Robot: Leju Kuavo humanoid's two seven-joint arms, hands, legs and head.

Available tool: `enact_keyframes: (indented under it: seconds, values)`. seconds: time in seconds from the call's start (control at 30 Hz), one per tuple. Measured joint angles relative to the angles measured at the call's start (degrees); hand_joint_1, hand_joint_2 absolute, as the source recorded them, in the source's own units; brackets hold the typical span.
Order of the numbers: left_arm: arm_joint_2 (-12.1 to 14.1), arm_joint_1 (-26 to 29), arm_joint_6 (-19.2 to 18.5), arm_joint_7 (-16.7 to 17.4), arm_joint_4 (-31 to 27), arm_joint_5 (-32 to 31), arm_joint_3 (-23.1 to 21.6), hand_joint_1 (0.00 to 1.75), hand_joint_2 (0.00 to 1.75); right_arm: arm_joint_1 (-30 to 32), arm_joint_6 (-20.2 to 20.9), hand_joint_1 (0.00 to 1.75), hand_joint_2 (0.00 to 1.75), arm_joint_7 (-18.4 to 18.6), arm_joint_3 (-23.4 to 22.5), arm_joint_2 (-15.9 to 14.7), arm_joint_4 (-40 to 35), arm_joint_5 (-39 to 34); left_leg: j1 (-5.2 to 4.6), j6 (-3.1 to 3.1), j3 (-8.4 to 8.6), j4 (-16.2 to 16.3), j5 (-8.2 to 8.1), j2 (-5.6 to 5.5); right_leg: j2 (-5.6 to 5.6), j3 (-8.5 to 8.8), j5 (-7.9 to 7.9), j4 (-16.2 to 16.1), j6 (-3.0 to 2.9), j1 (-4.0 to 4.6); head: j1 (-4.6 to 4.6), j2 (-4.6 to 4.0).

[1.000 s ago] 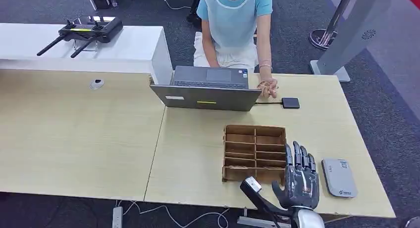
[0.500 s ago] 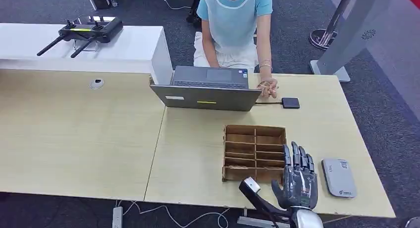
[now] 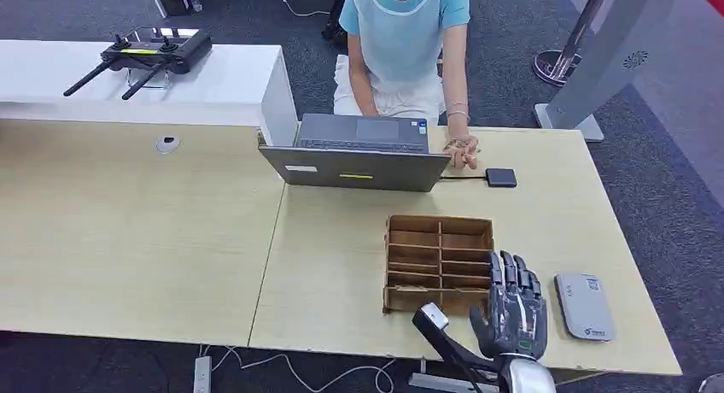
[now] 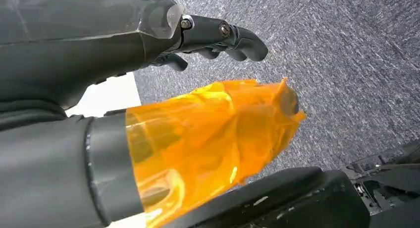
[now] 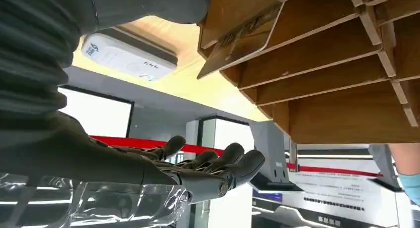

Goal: Pass the card to the sensor for recognition and then transmit it.

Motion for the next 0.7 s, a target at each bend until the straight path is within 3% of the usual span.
enact_keyframes:
  seconds: [0.27,0.33,0.43,0.5,0.7]
  values:
    - [0.0,0.0,0.0,0.0,0.0,0.0,0.0,0.0,0.0,-0.2,0.1,0.44,1.75,0.3,0.6,-0.2,0.0,0.0,0.0,0.0,0.0,0.0,0.0,0.0,0.0,0.0,0.0,0.0,0.0,0.0,0.0,0.0]
    - [0.0,0.0,0.0,0.0,0.0,0.0,0.0,0.0,0.0,-0.2,0.1,0.75,1.75,0.4,0.7,-0.2,0.0,0.0,0.0,0.0,0.0,0.0,0.0,0.0,0.0,0.0,0.0,0.0,0.0,0.0,0.0,0.0]
    - [0.0,0.0,0.0,0.0,0.0,-0.1,0.0,0.0,0.0,-0.4,0.2,0.59,1.75,0.8,1.0,-0.4,0.3,0.0,0.0,0.0,0.0,0.0,0.0,0.0,0.0,0.0,0.0,0.0,0.0,0.0,0.0,0.0]
    - [0.0,0.0,0.0,0.0,0.0,-0.3,0.0,0.0,0.0,-0.5,0.1,0.59,1.75,0.8,1.1,-0.4,0.6,0.0,0.0,0.0,0.0,0.0,0.0,0.0,0.0,0.0,0.0,0.0,0.0,0.0,0.0,0.0]
    - [0.0,0.0,-0.2,0.1,0.0,-0.8,0.0,0.0,0.0,-0.9,-0.1,0.77,1.75,0.5,1.1,-0.4,1.9,0.0,0.0,0.0,0.0,0.0,0.0,0.0,0.0,0.0,0.0,0.0,0.0,0.0,0.0,0.0]
